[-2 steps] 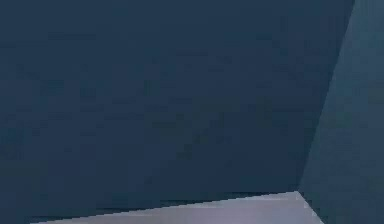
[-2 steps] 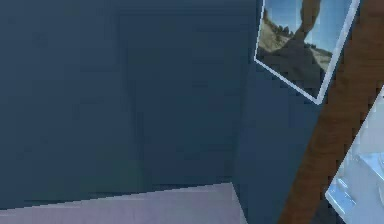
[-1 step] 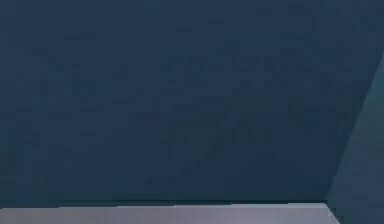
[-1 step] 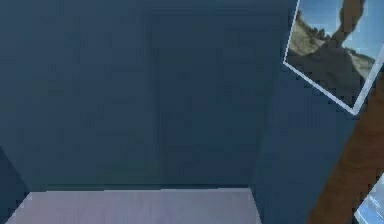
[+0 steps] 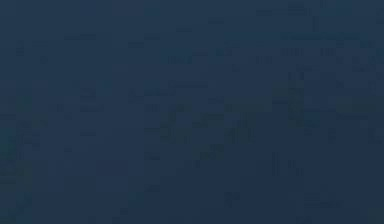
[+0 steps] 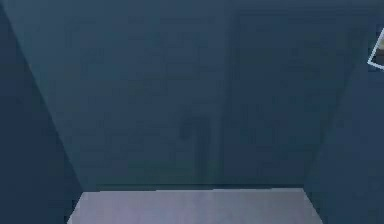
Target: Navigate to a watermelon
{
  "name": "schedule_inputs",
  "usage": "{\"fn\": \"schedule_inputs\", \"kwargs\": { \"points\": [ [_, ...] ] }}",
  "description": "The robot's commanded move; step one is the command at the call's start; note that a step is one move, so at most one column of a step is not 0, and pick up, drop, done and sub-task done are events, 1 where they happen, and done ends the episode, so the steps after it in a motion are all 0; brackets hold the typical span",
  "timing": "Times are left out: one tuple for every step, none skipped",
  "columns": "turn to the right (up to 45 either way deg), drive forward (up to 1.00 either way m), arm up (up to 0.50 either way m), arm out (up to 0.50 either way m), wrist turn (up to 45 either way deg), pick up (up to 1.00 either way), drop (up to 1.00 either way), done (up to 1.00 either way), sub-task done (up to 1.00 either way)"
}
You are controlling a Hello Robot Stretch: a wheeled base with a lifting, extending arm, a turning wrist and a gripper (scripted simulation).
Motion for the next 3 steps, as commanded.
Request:
{"fn": "schedule_inputs", "kwargs": {
  "points": [
    [-42.0,0.0,0.0,0.0,0.0,0.0,0.0,0.0,0.0],
    [0.0,0.25,0.0,0.0,0.0,0.0,0.0,0.0,0.0],
    [-45.0,0.0,0.0,0.0,0.0,0.0,0.0,0.0,0.0]
  ]
}}
